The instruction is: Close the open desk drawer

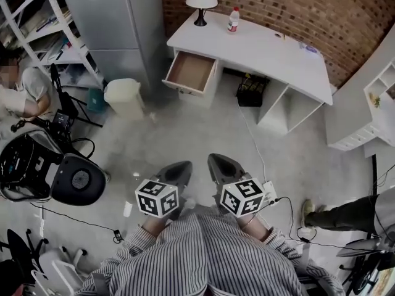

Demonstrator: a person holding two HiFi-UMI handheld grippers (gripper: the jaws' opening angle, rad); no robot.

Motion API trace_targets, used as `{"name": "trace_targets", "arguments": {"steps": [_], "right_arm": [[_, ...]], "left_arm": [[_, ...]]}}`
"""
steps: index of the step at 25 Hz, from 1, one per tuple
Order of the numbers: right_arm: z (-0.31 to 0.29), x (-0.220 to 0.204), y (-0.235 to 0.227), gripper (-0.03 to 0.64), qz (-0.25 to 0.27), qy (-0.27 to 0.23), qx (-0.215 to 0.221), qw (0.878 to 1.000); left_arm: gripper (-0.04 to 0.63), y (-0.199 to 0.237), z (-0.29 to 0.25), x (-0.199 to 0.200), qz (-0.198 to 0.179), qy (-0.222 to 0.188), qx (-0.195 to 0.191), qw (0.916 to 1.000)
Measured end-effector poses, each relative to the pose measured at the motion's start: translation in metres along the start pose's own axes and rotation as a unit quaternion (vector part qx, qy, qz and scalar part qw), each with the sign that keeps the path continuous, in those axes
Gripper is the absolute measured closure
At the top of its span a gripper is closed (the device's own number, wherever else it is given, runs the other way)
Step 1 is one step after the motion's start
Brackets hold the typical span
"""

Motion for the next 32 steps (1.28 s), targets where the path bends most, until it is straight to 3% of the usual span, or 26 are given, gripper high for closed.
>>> {"name": "trace_targets", "arguments": {"steps": [4,17,32], "right_arm": [[-0.023,-0.002,-0.006,0.601,-0.003,0.015,-0.006,1.0],[-0.114,0.016,-0.027,0.6,0.003,0.036,0.023,0.999],[-0.244,0.115,-0.129,0.601,0.014,0.041,0.056,0.997]], "left_arm": [[0.583,0.019,-0.01,0.002,0.001,0.01,-0.002,0.9999],[0.583,0.086,-0.048,0.044,-0.012,-0.013,0.028,0.9995],[0.583,0.165,-0.178,0.16,-0.006,-0.015,0.033,0.9993]]}}
Point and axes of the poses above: the fingertips, and each gripper's own axes: z backward along the fingers, y to its left, x out of its top, the point moved 4 cm from there along z, backward along the fingers, and after that the axes turned 1 degree about y, right-handed, at the moved point
